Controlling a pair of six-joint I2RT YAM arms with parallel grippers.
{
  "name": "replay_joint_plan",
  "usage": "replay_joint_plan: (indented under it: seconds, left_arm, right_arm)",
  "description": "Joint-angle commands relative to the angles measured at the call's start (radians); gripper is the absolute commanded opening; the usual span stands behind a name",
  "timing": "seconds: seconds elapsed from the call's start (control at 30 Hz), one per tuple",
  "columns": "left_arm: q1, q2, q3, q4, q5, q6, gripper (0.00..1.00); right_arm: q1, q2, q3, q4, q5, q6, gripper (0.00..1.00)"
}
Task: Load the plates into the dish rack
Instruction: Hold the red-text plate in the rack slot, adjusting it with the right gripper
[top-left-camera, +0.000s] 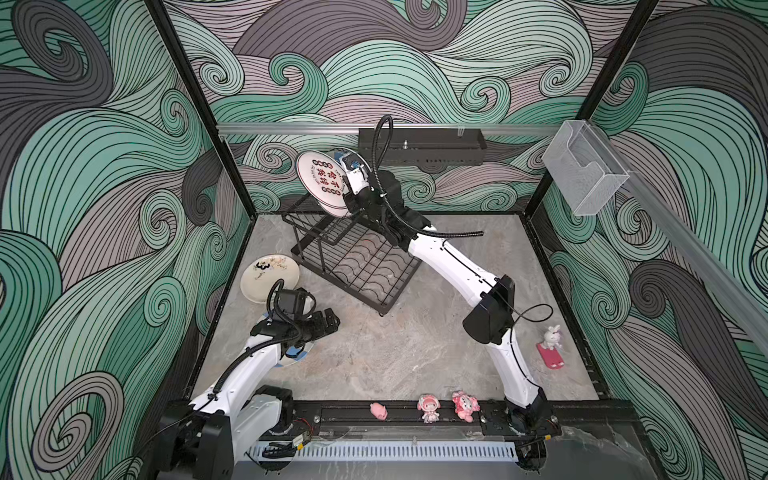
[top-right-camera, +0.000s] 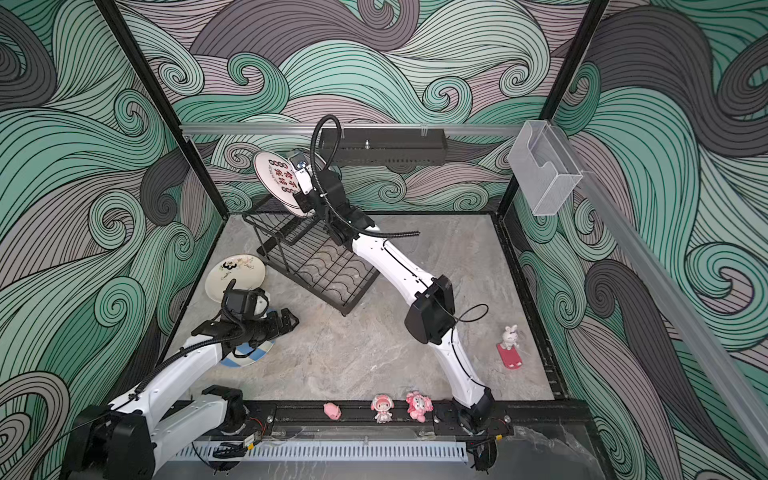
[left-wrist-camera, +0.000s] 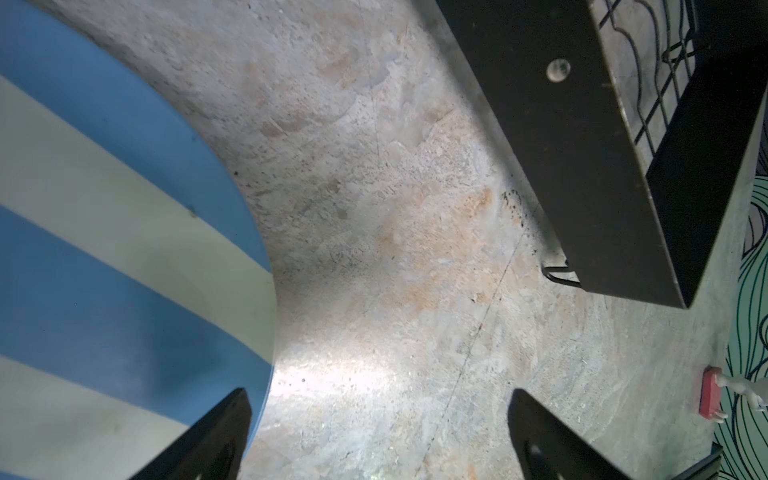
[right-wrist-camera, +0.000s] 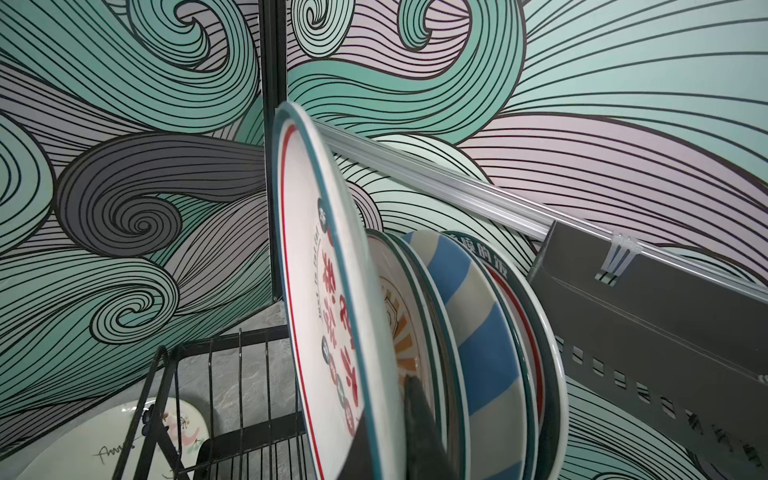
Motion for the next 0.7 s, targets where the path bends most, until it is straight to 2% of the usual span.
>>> replay_joint_plan:
  seconds: [0.0, 0.33, 0.67]
  left_arm:
    - [-0.001, 0.007, 0.006, -0.016, 0.009, 0.012, 0.98]
    - [-0.001, 0.014, 0.005, -0.016, 0.006, 0.012, 0.98]
    - [-0.001, 0.016, 0.005, -0.016, 0.004, 0.012, 0.99]
  right_arm:
    - [-0.004, 0.02, 0.05, 0.032, -0.009, 0.019, 0.0]
    - [-0.008, 0.053, 0.058, 0.004, -0.031, 0.028, 0.0]
    - [-0.008, 0.073, 0.045, -0.002, 0.013, 0.013, 0.0]
